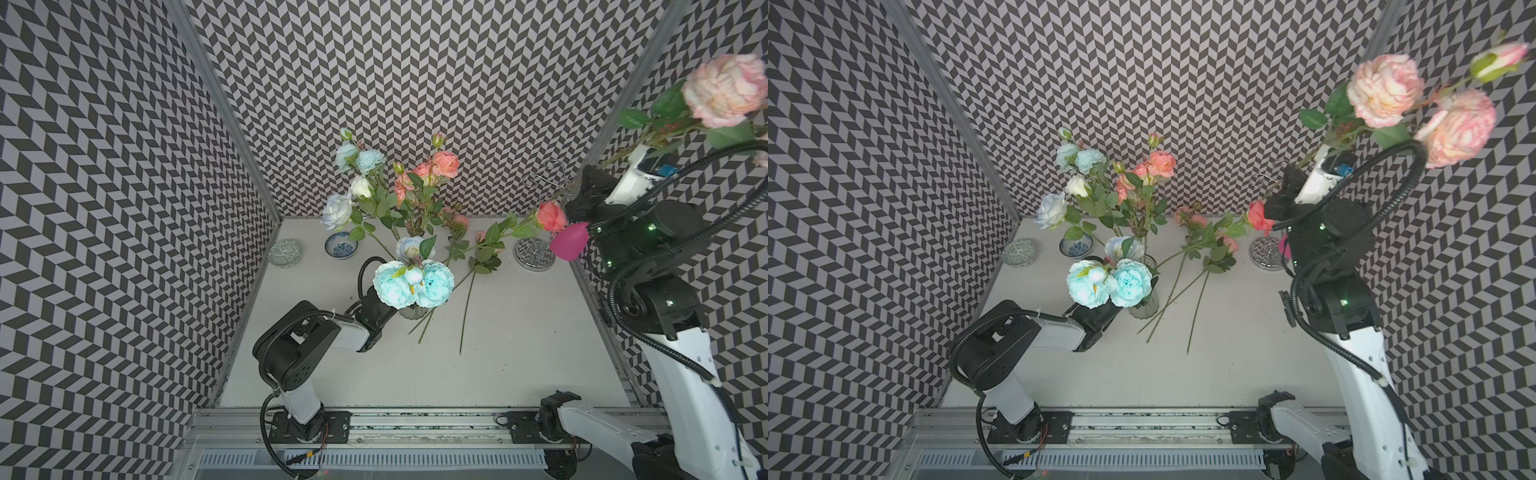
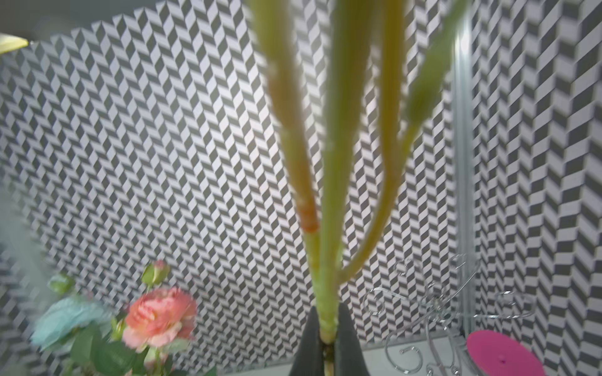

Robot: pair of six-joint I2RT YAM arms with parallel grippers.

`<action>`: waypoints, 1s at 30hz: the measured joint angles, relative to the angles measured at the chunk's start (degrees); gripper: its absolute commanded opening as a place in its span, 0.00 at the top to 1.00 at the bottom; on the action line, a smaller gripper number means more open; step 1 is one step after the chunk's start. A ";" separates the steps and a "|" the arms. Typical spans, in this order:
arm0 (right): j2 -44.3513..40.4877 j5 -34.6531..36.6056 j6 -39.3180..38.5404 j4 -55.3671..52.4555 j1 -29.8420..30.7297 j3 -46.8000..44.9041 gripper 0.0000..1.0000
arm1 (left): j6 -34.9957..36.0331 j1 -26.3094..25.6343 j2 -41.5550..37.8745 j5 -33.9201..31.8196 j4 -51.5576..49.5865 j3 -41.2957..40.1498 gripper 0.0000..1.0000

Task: Pick out pink flowers from the vase
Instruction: Place the flower at the center of the board.

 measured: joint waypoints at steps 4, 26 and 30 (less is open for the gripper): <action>-0.42 7.15 -4.44 4.37 -0.04 1.14 1.00 | 0.00 0.00 0.00 0.00 0.00 0.00 1.00; 1.07 -6.91 11.08 -18.21 -2.71 -10.05 1.00 | -0.02 0.00 0.00 0.00 0.02 0.00 1.00; 0.35 -12.79 13.99 -18.53 -4.79 -14.58 1.00 | -0.02 0.00 0.00 0.02 0.00 0.00 1.00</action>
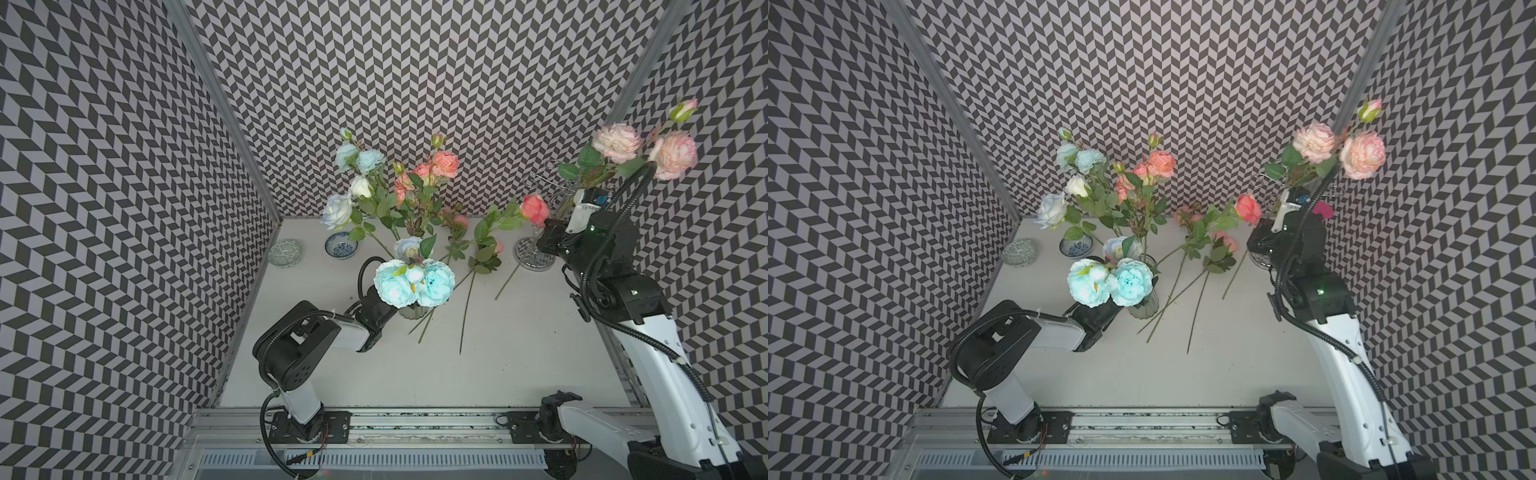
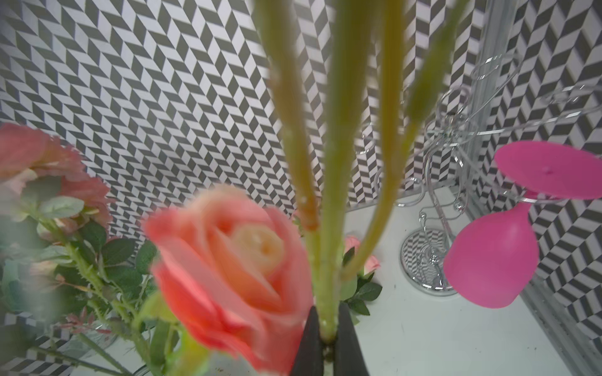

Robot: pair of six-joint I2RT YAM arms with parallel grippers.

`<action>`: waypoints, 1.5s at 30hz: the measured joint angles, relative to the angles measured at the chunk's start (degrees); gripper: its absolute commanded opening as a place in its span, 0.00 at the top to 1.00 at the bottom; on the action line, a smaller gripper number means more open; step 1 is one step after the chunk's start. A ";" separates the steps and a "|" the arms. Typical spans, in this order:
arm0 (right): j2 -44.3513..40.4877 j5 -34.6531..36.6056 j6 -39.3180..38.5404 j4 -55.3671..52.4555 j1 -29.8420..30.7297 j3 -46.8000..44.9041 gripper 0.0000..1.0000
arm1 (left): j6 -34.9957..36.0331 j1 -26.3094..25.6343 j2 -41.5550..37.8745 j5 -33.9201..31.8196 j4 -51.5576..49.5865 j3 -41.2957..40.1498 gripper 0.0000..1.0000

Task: Pick out pink flowers from the vase
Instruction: Place the flower at the center of the board.

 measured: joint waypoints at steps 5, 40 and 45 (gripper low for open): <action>0.04 -6.05 2.54 -0.33 -2.36 -3.87 1.00 | 0.02 0.00 0.00 -0.02 0.00 0.00 1.00; 44.26 -17.07 5.20 16.37 7.37 -4.02 0.95 | -0.17 0.26 0.00 0.20 0.02 0.00 1.00; 49.44 -15.13 6.21 18.32 7.37 -1.55 0.68 | -0.15 0.26 0.00 0.17 0.02 0.00 1.00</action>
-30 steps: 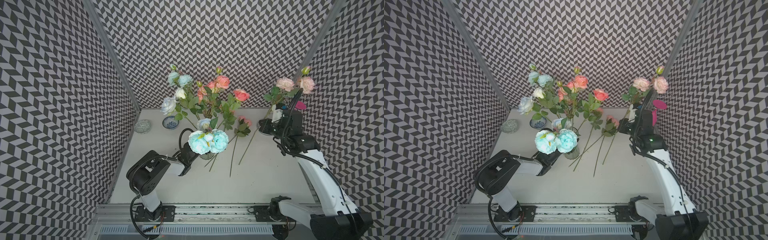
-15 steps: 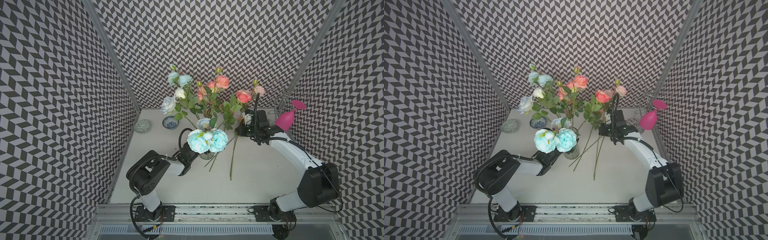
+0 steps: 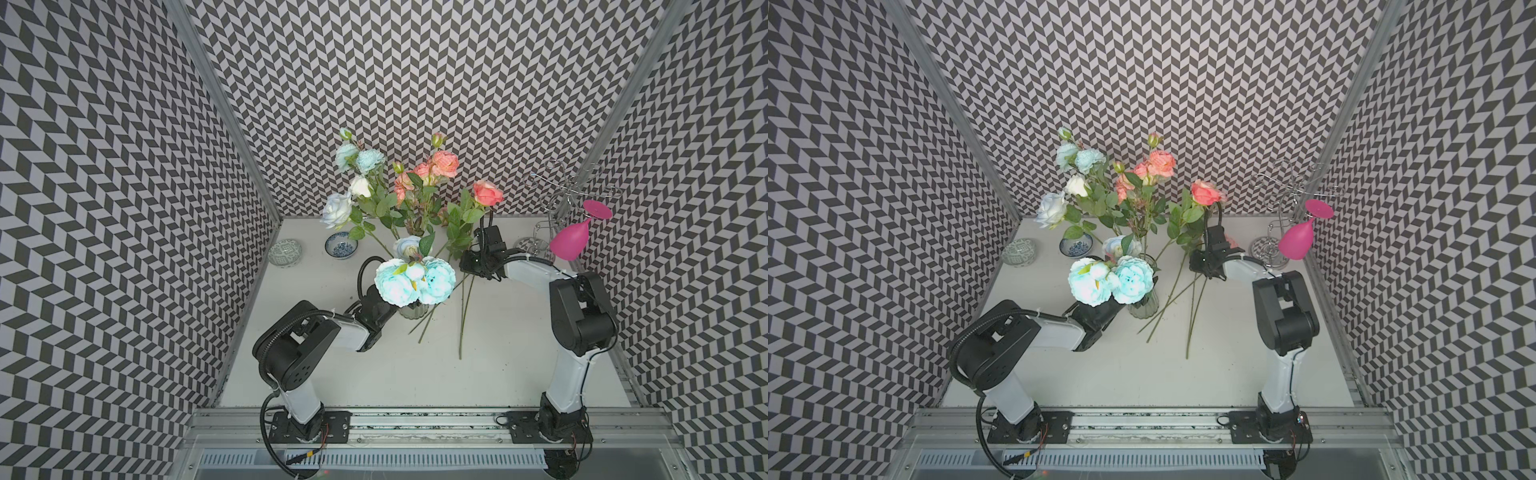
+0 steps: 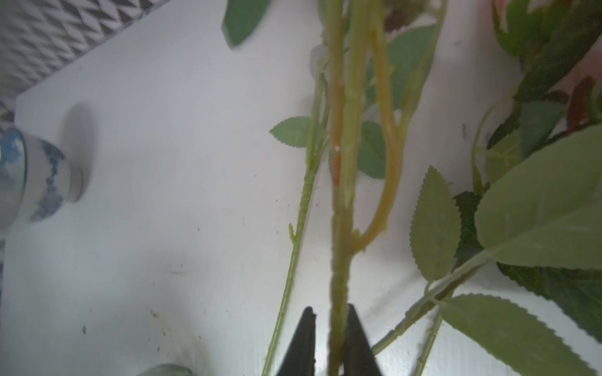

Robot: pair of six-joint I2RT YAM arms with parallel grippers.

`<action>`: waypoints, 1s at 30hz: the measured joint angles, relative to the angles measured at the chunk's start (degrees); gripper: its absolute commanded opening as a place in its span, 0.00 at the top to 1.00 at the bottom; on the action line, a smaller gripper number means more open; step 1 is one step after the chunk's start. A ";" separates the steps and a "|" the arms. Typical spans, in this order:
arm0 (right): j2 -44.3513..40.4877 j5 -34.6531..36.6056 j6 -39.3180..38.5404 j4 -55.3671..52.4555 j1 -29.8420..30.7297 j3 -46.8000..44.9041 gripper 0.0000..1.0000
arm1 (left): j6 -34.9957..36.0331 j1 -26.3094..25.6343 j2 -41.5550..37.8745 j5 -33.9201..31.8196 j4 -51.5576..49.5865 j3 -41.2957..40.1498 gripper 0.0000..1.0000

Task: Pick out pink flowers from the vase
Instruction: Place the flower at the center of the board, then pick up the flower from the vase.

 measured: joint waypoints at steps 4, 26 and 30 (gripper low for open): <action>-2.25 1.49 0.81 2.71 0.00 -1.16 0.55 | 0.02 0.00 0.00 0.00 0.00 0.00 1.00; -43.54 -7.15 0.37 36.48 10.78 -38.69 0.52 | 0.00 -0.04 0.00 0.26 0.00 0.00 1.00; -39.93 -7.76 -0.20 39.08 11.80 -33.46 0.53 | 0.02 -0.04 0.00 0.26 -0.02 0.00 1.00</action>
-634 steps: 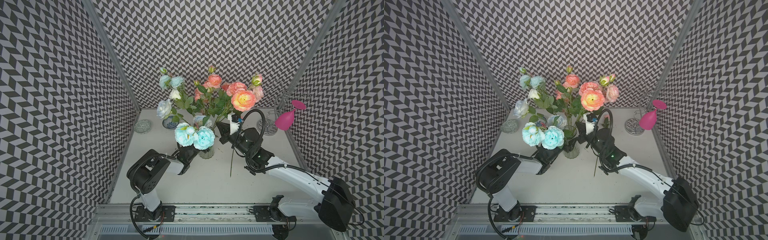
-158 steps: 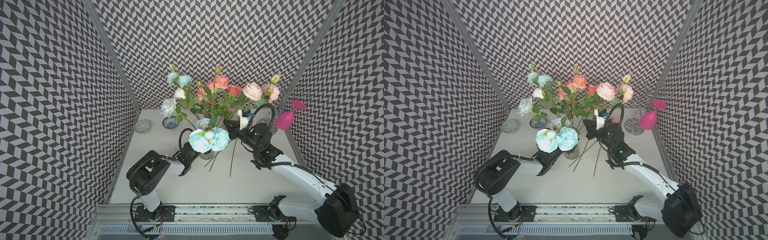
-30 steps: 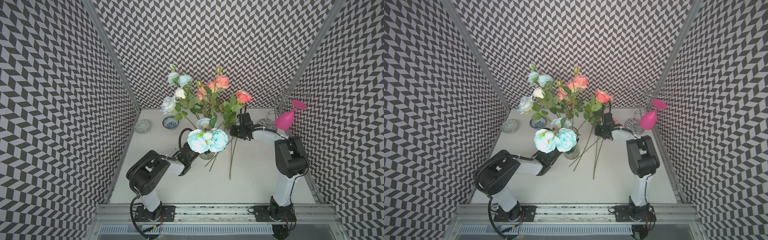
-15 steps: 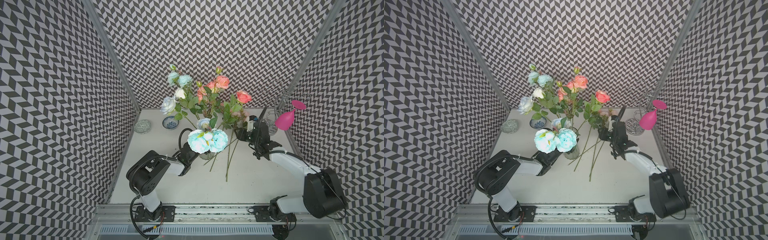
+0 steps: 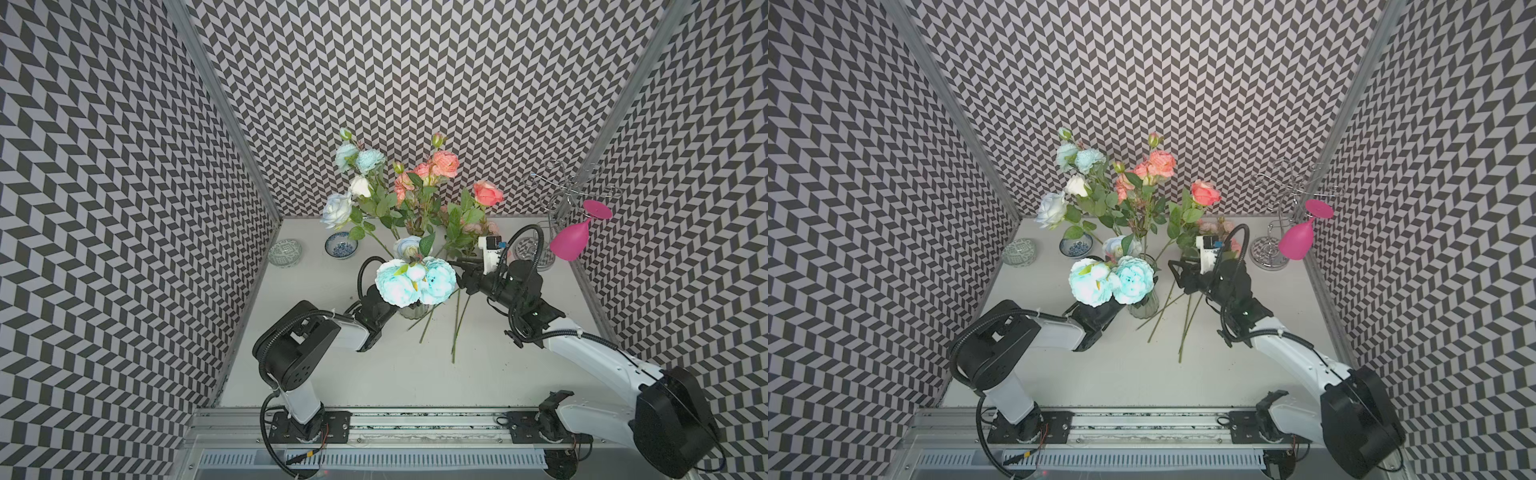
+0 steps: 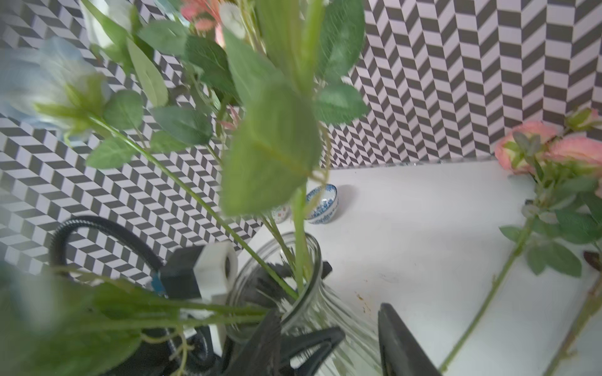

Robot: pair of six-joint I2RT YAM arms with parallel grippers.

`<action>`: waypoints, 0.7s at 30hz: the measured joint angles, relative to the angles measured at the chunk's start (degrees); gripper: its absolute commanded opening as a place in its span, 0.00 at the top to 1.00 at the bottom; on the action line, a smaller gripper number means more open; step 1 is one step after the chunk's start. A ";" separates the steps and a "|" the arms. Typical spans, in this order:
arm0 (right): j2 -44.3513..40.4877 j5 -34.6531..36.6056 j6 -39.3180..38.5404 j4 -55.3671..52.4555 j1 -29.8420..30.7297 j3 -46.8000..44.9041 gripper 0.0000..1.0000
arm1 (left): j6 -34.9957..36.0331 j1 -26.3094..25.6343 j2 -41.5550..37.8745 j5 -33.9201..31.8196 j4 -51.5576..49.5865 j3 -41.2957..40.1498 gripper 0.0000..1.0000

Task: Pick out pink flowers from the vase
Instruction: Pick up the flower from the vase.

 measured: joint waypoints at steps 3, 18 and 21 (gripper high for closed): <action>3.23 -0.07 -0.42 1.11 0.39 3.50 0.53 | 0.00 -0.02 0.00 0.00 0.00 0.00 1.00; 11.17 0.04 -0.07 2.97 1.14 9.44 0.94 | 0.20 -0.20 0.00 -0.11 -0.17 0.02 1.00; 10.19 0.63 -0.35 2.82 1.57 9.44 0.97 | 0.20 -0.22 0.00 -0.17 -0.20 0.02 1.00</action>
